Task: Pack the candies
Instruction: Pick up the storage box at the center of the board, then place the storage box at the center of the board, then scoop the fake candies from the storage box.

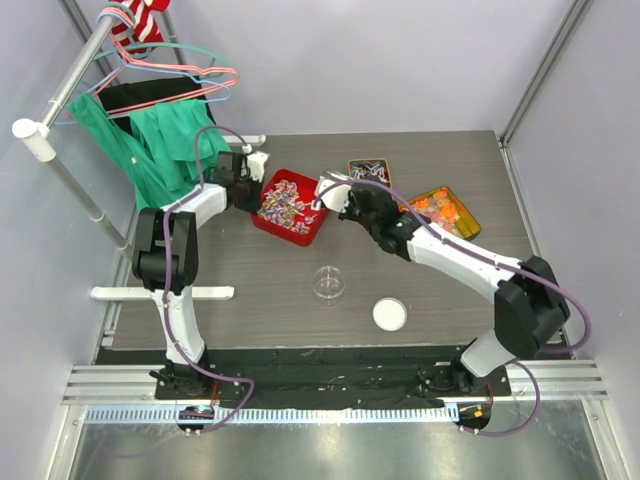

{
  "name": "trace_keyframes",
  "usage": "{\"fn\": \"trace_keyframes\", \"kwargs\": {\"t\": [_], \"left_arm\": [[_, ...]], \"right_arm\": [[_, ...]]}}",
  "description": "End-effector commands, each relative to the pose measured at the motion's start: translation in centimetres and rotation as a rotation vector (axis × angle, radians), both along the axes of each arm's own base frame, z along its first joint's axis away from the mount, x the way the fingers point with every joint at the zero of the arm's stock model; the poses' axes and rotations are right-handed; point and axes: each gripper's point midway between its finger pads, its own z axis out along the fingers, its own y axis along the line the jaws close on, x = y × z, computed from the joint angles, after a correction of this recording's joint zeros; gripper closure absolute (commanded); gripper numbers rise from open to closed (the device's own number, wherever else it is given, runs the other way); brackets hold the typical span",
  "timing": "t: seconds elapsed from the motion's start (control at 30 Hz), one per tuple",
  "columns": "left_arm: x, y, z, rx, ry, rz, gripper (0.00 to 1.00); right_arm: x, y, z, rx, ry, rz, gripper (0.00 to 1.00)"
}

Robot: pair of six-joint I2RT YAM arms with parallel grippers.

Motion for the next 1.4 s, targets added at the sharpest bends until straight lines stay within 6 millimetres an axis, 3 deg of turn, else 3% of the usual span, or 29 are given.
{"fn": "trace_keyframes", "kwargs": {"t": [0.0, 0.07, 0.2, 0.33, 0.67, 1.0, 1.37], "left_arm": [[-0.2, -0.5, 2.3, 0.047, -0.036, -0.075, 1.0], [0.1, -0.1, 3.1, 0.101, -0.072, -0.084, 1.0], [0.3, -0.5, 6.0, 0.125, -0.156, -0.091, 1.0], [0.0, -1.6, 7.4, 0.128, -0.214, -0.104, 1.0], [-1.1, -4.2, 7.8, 0.12, -0.275, -0.135, 1.0], [-0.6, -4.1, 9.5, 0.107, -0.341, -0.106, 1.0], [-1.6, -4.9, 11.5, 0.041, -0.371, -0.124, 1.0]], "right_arm": [[2.0, 0.6, 2.4, -0.109, -0.054, 0.004, 0.99], [2.8, 1.1, 3.2, -0.145, -0.077, 0.004, 0.99], [3.8, 1.9, 1.3, -0.296, -0.055, 0.023, 0.99], [4.2, 3.2, 0.9, -0.415, -0.071, 0.05, 0.99], [5.5, 5.4, -2.2, -0.611, -0.069, 0.112, 0.99], [4.6, 5.5, -5.5, -0.773, -0.026, 0.171, 0.99], [2.9, 8.2, -8.9, -0.72, 0.093, 0.259, 0.99]]}}
